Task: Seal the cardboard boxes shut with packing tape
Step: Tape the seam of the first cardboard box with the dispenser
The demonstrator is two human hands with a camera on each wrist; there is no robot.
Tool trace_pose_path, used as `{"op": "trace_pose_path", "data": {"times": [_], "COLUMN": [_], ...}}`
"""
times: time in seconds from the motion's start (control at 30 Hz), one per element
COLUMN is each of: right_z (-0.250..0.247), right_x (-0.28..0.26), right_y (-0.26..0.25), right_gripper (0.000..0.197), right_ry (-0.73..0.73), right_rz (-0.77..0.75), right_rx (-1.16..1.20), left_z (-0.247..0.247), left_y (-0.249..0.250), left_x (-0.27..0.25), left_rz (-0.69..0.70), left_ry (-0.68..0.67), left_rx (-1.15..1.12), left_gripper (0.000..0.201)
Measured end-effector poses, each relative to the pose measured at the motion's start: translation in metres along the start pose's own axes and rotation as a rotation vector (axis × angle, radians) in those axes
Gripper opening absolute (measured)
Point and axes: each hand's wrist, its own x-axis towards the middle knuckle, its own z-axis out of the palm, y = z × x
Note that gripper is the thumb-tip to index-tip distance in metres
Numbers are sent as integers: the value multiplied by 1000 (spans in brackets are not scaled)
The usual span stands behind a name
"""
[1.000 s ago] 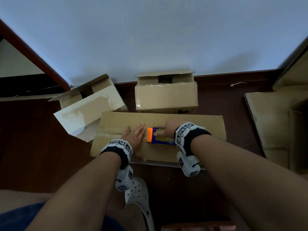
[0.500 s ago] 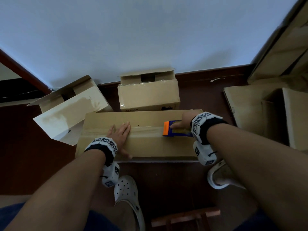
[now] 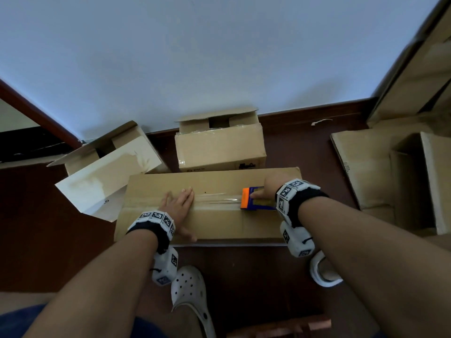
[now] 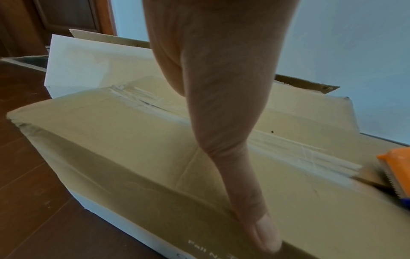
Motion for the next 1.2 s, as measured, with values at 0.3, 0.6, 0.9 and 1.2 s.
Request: {"op": "trace_pose_path", "data": {"times": [0.3,0.6,0.9,1.2], "right_z": [-4,-1,-9,0], "right_x": [0,-5,-8,0], "right_y": [-4,-7,-9,-12], "right_gripper": [53,49,49,52], "right_ry": [-42,-40,-27,-19], "right_rz": [22,1,4,20], "right_rx": [-12,55,13,89], "left_z": [4,-5,-3,-3], "left_y": [-1,2,2,1], "left_x": [2,-4,-1,-1], "left_rz": [1,-6,12,20], "left_ry": [14,-10,-7,10], "left_rx": [-2,26,33,24], "left_gripper": [145,142,142,140]}}
